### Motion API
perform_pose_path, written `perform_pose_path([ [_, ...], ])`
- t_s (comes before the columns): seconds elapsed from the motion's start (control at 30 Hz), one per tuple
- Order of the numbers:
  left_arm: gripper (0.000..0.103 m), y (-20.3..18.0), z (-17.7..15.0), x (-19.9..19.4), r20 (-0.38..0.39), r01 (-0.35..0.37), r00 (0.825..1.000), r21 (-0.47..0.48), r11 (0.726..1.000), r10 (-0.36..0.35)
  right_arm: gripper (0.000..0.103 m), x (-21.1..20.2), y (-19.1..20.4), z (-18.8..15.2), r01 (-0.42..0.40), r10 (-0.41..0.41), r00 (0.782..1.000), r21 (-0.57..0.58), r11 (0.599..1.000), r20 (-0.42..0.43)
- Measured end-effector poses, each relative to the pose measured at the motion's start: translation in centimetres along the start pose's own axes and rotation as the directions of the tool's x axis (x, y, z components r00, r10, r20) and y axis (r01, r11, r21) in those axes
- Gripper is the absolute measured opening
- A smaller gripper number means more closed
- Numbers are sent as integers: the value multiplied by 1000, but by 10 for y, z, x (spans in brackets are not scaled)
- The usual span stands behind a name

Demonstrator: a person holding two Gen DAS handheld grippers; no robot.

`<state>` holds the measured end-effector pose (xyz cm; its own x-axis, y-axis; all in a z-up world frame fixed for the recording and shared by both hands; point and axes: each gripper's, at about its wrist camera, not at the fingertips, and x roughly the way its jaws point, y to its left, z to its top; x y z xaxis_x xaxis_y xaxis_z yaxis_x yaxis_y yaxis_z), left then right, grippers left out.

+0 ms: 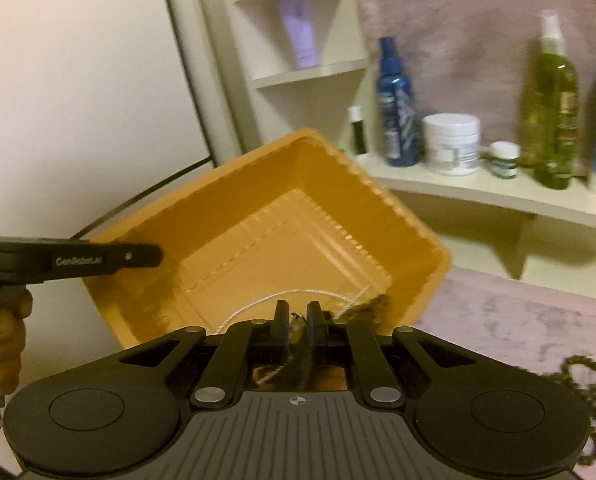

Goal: Organize jewelry
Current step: 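Carry the item into the orange tray and open the right gripper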

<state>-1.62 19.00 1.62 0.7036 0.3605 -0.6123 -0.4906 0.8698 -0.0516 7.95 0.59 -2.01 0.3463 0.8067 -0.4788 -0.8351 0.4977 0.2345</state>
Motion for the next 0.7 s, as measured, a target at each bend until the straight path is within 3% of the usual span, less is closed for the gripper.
perform_pose_path([
  [0.5,9,1,0,0,1,4,1000,-4,1000,-4,9,14,10,-2,-63,63,998,-20,998,-17],
  [0.57,9,2,0,0,1,4,1000,-5,1000,-4,19,14,12,-2,-54,54,998,-35,998,-15],
  [0.63,9,1,0,0,1,5,1000,-4,1000,-5,52,12,11,-2,-45,45,999,-26,999,-2],
  [0.7,9,2,0,0,1,4,1000,-4,1000,-4,53,9,7,-2,-45,45,999,-4,999,15],
])
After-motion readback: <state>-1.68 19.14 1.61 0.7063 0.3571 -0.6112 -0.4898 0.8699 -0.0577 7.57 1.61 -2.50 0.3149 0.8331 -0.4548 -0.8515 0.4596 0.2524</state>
